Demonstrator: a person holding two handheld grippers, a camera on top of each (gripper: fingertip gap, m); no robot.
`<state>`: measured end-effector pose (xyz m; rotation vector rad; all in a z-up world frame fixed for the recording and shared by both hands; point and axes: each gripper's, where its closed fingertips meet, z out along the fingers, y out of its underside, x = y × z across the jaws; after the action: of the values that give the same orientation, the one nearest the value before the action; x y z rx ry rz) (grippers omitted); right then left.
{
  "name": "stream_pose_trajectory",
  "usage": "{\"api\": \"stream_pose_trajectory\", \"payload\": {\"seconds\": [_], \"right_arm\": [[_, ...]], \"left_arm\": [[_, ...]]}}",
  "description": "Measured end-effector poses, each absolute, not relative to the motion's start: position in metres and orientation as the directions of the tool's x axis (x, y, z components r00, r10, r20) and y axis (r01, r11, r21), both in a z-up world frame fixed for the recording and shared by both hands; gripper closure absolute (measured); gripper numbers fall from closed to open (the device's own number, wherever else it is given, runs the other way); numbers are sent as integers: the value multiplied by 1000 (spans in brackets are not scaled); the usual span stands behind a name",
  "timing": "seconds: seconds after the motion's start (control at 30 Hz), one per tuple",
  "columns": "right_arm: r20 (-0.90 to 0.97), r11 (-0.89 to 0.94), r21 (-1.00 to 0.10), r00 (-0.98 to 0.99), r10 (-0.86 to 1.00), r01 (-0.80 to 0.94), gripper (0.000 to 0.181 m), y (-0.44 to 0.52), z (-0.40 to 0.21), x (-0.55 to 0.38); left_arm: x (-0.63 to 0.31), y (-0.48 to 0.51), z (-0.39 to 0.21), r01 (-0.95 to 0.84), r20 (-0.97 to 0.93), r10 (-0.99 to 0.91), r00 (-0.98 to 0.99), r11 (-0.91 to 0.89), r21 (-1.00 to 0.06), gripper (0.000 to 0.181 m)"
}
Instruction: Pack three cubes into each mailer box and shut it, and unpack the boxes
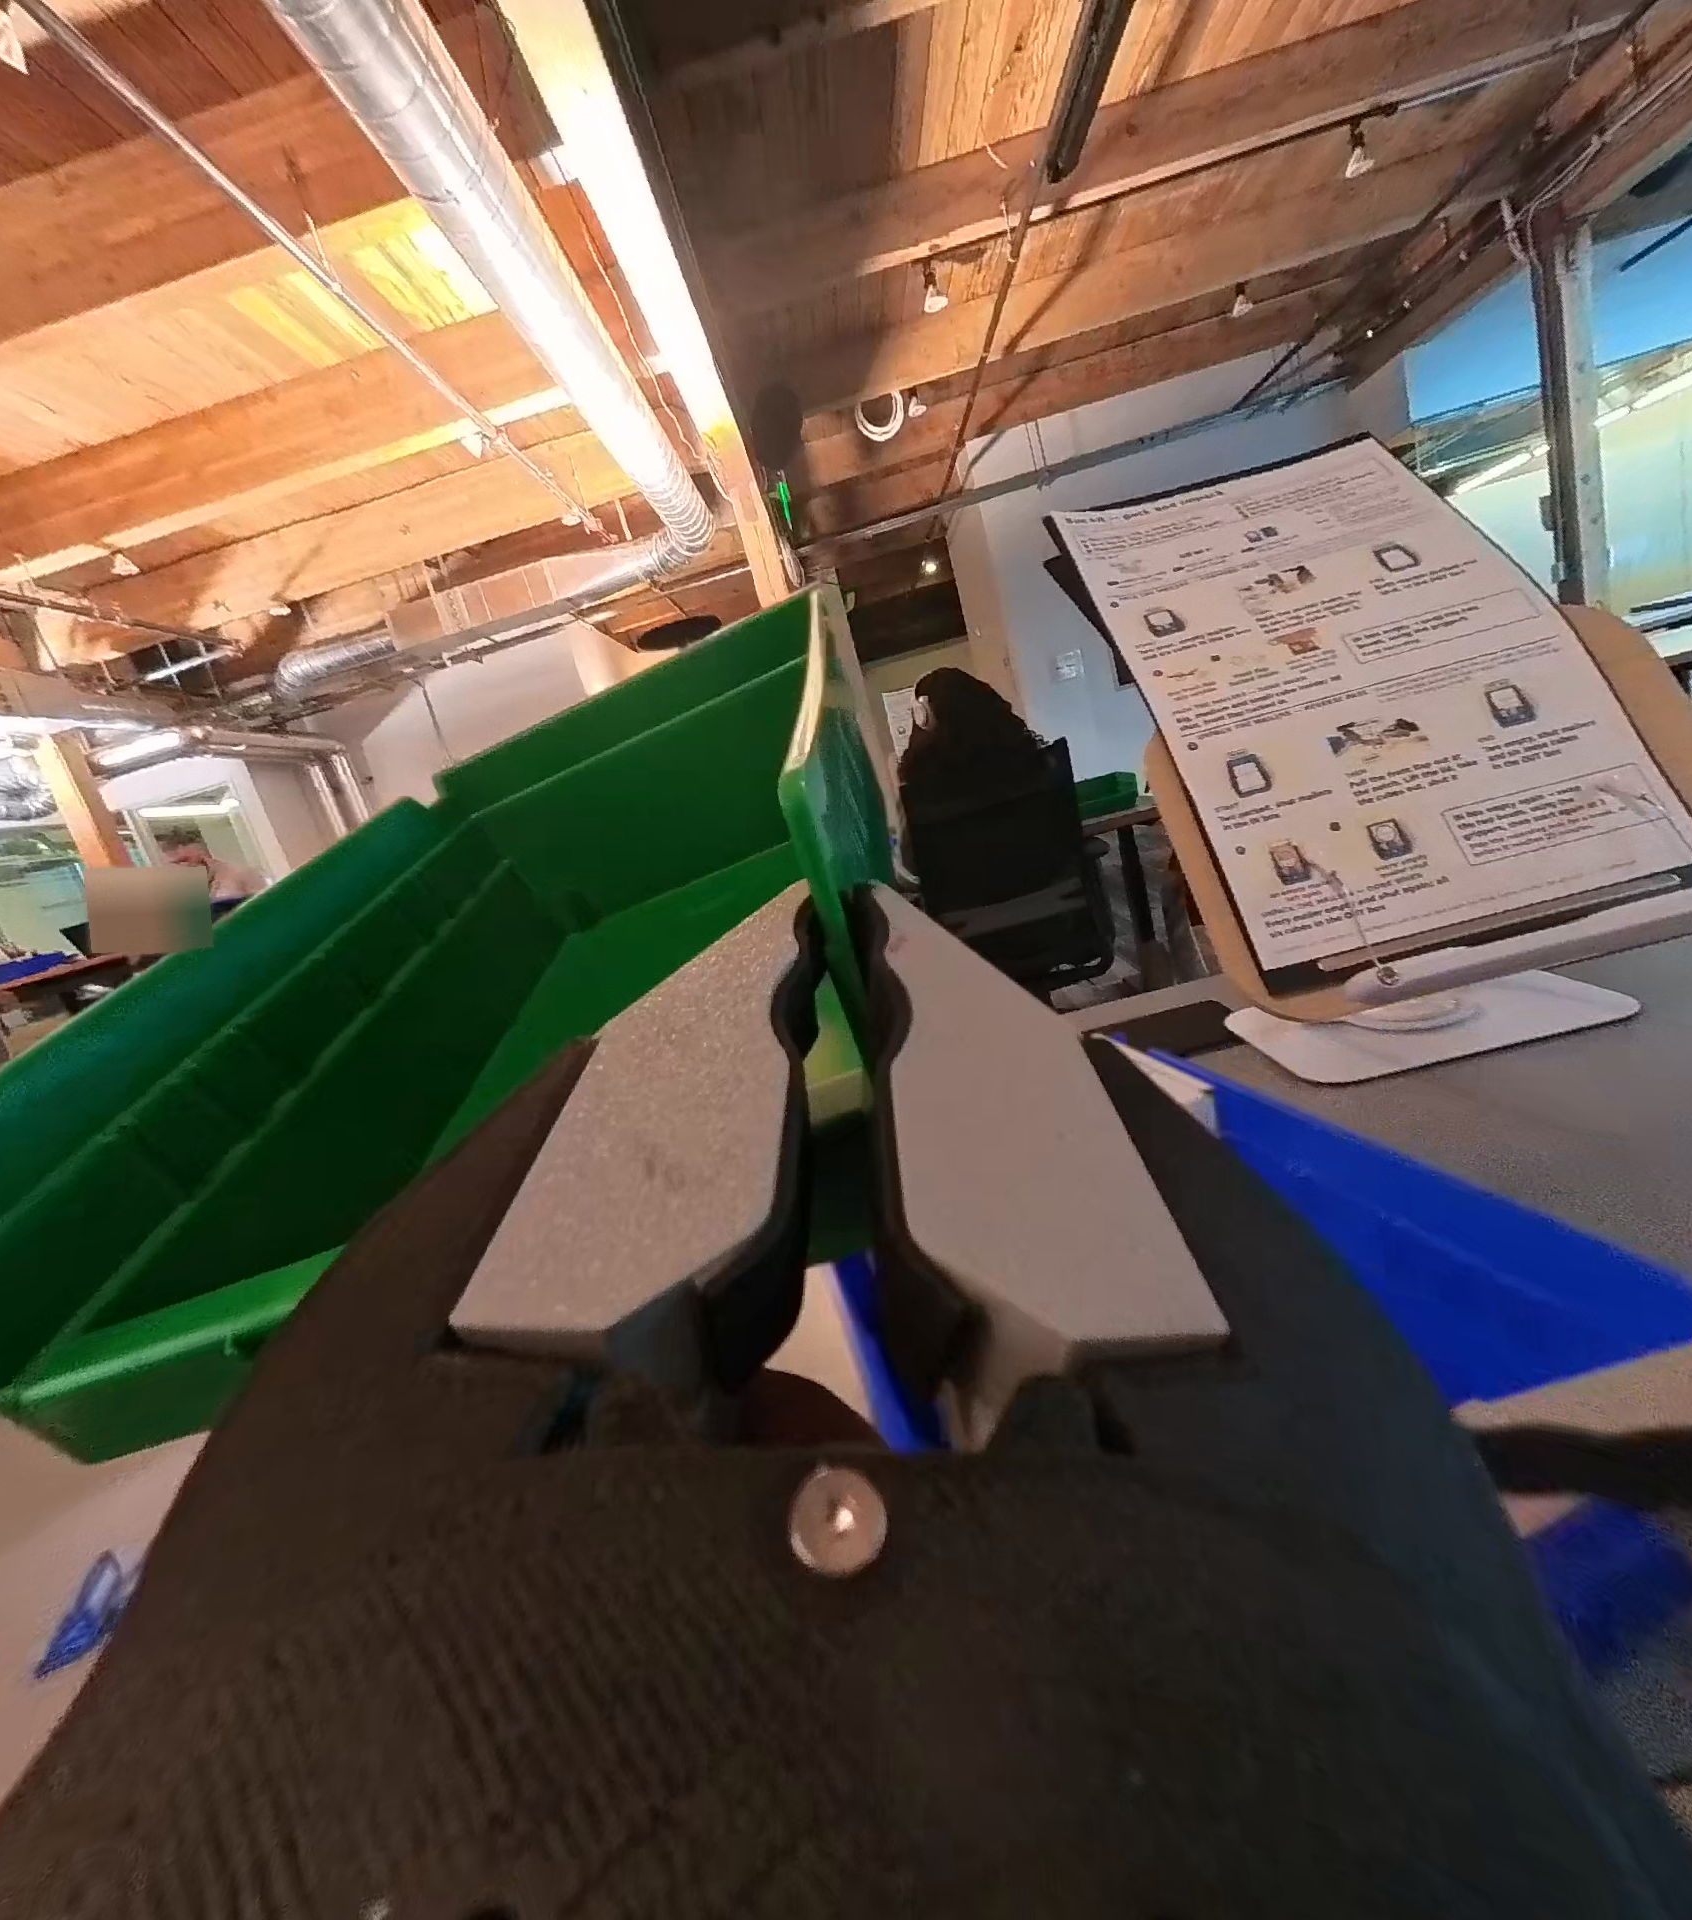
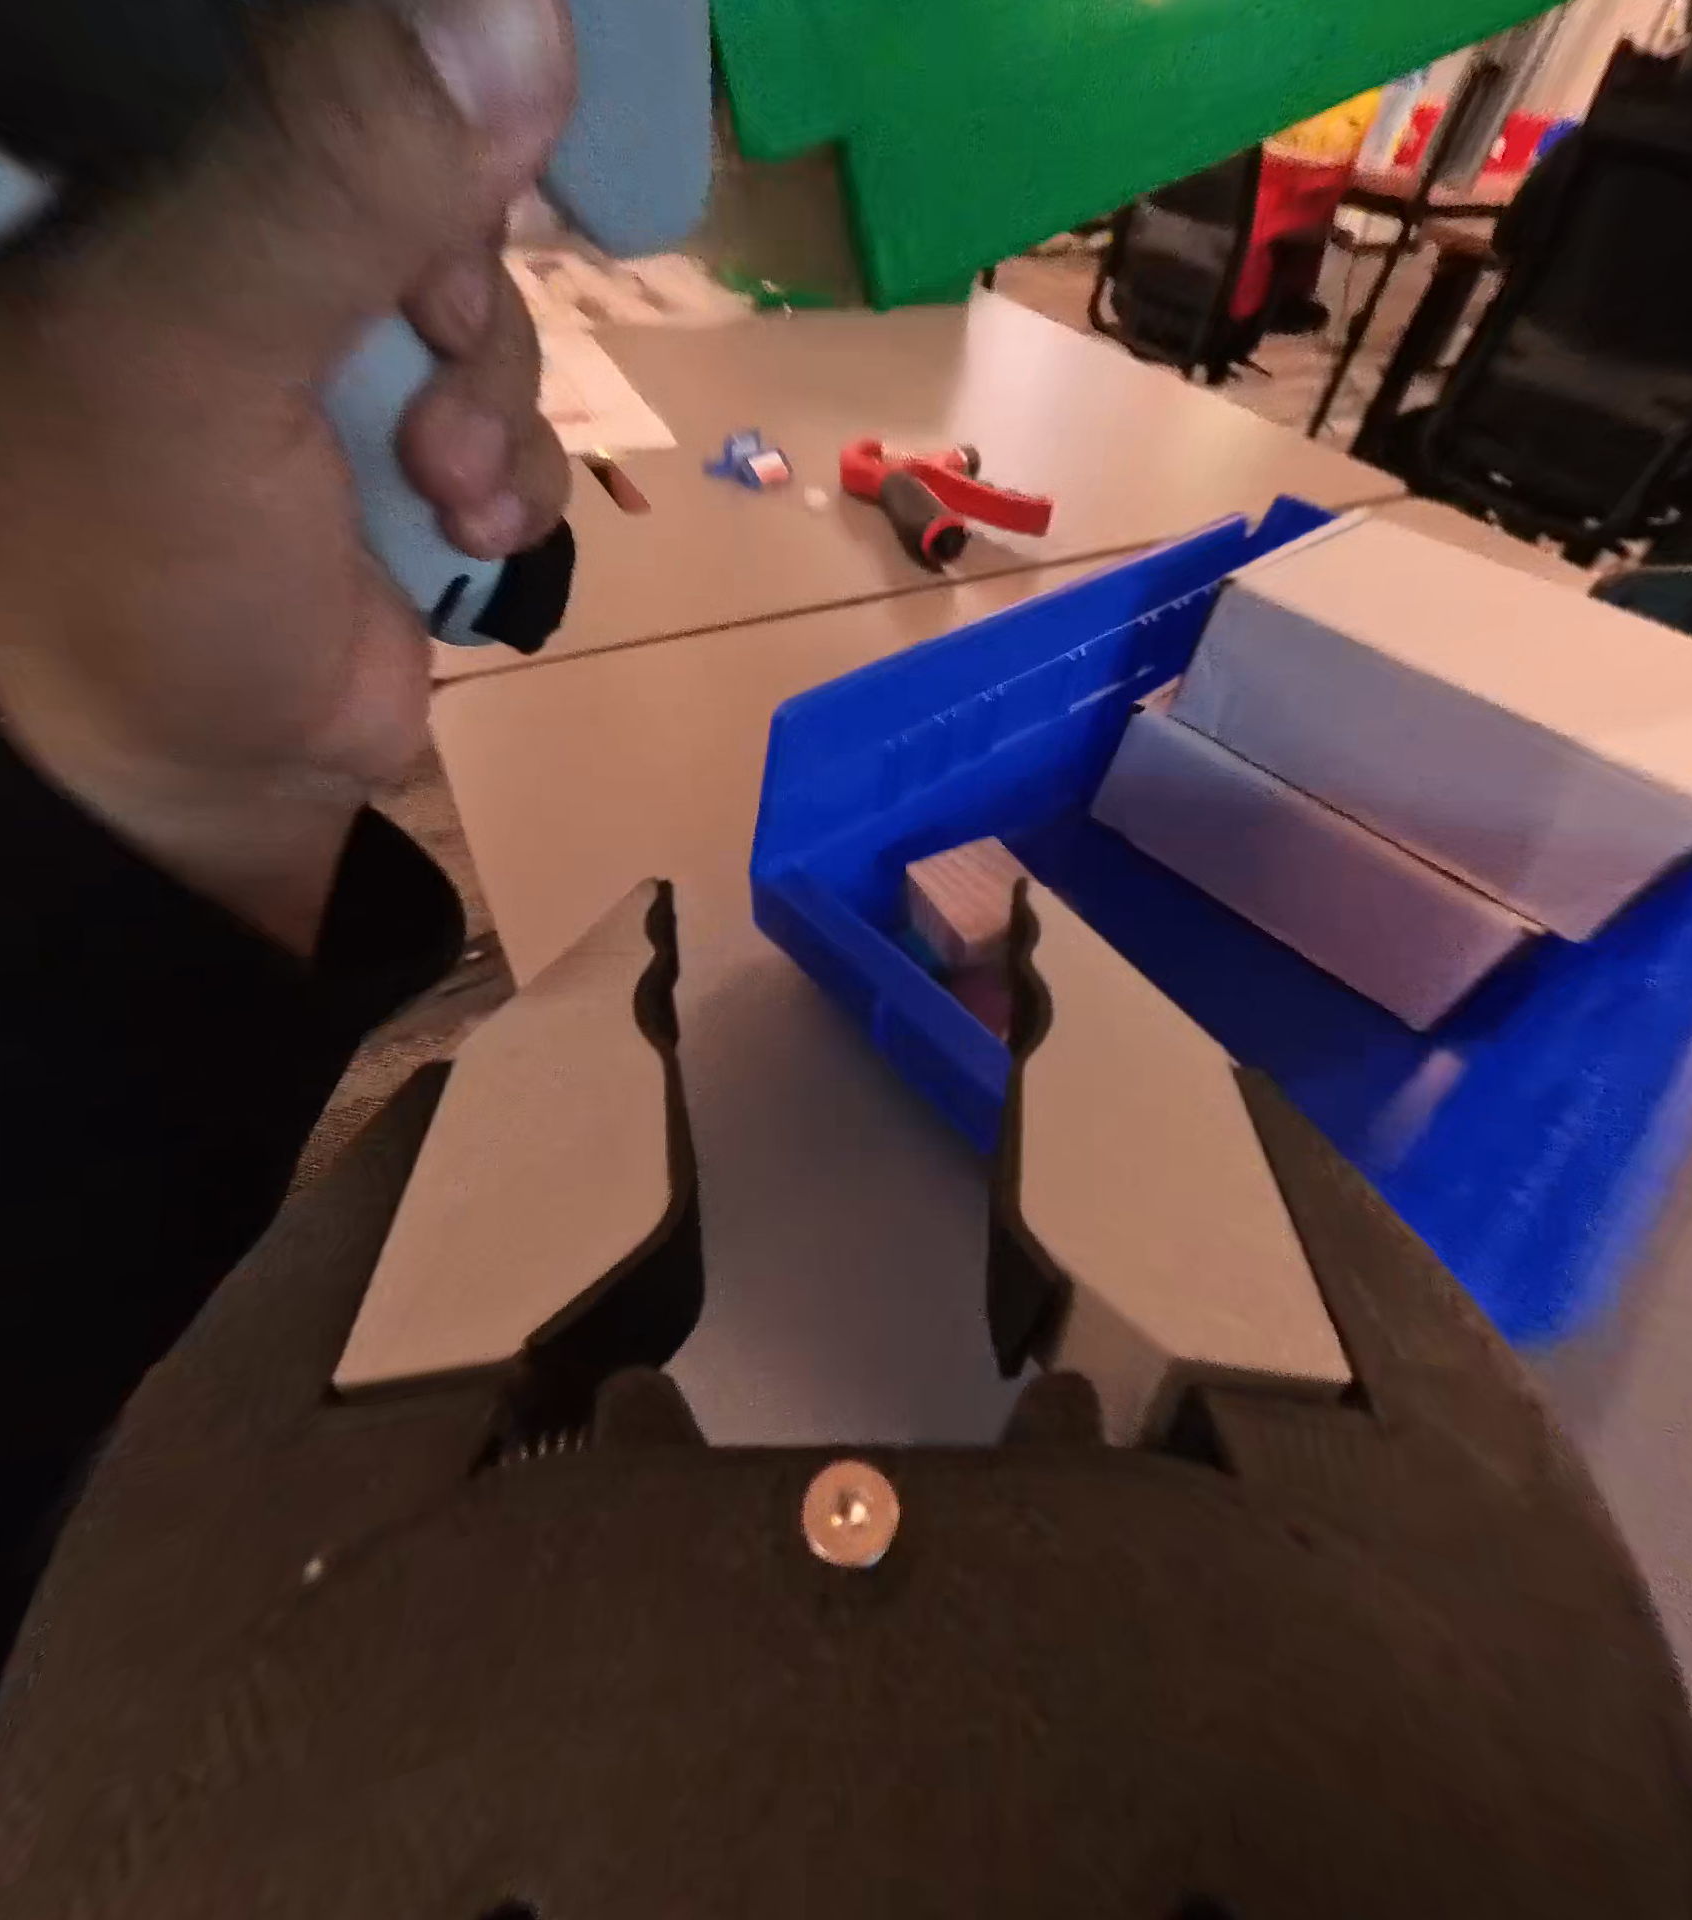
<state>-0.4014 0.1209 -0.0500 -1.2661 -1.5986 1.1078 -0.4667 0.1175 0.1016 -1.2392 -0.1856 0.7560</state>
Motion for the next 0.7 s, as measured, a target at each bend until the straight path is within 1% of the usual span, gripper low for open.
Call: {"api": "stream_pose_trajectory", "payload": {"seconds": [0.13,0.33,0.43,0.53,0.6,0.7], "right_arm": [[34,96,-956,-219,975,277,116,147,-37,-363],[58,74,-968,-74,996,239,121,232,-16,-306],[82,83,-978,-11,997,192,123,265,8,-275],[125,119,-980,29,992,158,119,289,30,-245],[157,155,-977,3,988,147,112,293,40,-225],[223,228,-965,-55,973,129,106,291,56,-191]], "left_arm": [[-460,111,109,-441,-276,618,736,129,-888,179],[-413,128,124,-491,-330,545,771,180,-852,180],[-373,150,124,-519,-389,459,798,196,-832,180],[-326,181,112,-534,-451,341,825,209,-819,180],[-290,201,99,-528,-478,240,845,223,-820,180],[-239,227,76,-516,-507,102,856,241,-822,179]]}}
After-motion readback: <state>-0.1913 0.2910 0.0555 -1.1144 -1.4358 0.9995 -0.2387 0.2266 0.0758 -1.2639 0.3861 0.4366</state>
